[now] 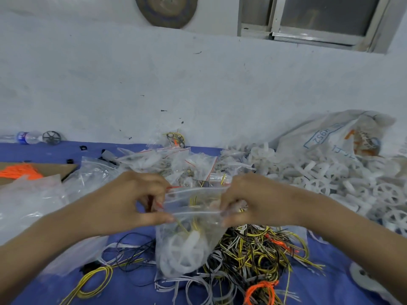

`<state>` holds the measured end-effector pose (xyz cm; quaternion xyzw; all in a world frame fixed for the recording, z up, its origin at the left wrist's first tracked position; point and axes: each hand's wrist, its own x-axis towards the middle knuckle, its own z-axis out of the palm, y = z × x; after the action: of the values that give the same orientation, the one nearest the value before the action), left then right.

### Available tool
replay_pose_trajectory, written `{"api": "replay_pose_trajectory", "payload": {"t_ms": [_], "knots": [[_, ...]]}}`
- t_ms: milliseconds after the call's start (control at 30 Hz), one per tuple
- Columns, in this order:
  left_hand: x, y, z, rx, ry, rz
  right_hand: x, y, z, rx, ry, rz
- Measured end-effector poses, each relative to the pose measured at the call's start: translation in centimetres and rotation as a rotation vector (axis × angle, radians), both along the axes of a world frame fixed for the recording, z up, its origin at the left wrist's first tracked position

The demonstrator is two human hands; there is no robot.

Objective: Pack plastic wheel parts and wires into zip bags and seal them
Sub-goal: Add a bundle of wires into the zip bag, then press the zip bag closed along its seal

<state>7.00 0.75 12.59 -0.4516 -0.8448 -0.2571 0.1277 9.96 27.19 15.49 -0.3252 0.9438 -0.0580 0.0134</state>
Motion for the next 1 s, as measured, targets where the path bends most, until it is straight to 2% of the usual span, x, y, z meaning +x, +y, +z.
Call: {"api": "replay_pose_trajectory", "payload": {"t_ms": [67,133,267,300,400,433,533,633,800,867,1000], "knots": [[0.1,0.6,-0.1,0.024,0.034,-0.01,-0.5,0.5,-0.9,0.061,0.175,0.029],[0.0,1.1,-0.4,0.033,0.043,-0.023,-0.7,0.4,-1.8,0.003,0.273,0.047],[0.2,1.4,-0.6,-0.004,0.035,0.02,-1.3,0.6,-2.7,-0.163,0.166,-0.039],[0.3,1.4,-0.5,-0.015,0.034,0.017,-1.4,0.6,-2.9,-0.141,0.148,-0.068],[0.3,0.6,0.2,-0.034,0.054,-0.013,-1.9,1.1,-3.0,0.096,0.237,-0.185],[0.2,0.2,0.6,-0.047,0.057,-0.013,-2.1,1.6,-3.0,0.108,0.257,-0.211],[-0.2,-0.7,1.7,-0.059,0.074,0.031,-2.5,3.0,-2.7,-0.129,0.296,-0.182],[-0.5,-1.0,2.0,0.008,0.052,0.104,-3.0,3.2,-2.2,-0.356,0.363,-0.15],[-1.1,-0.8,1.4,0.024,0.092,0.163,-2.7,3.8,-1.0,-0.729,0.076,-0.162],[-1.5,-0.7,1.1,-0.006,0.074,0.162,-2.6,3.9,-1.2,-0.76,0.032,-0.173],[-1.9,-0.5,0.5,-0.04,0.048,0.146,-2.9,4.1,-1.8,-0.685,0.016,-0.246]]}}
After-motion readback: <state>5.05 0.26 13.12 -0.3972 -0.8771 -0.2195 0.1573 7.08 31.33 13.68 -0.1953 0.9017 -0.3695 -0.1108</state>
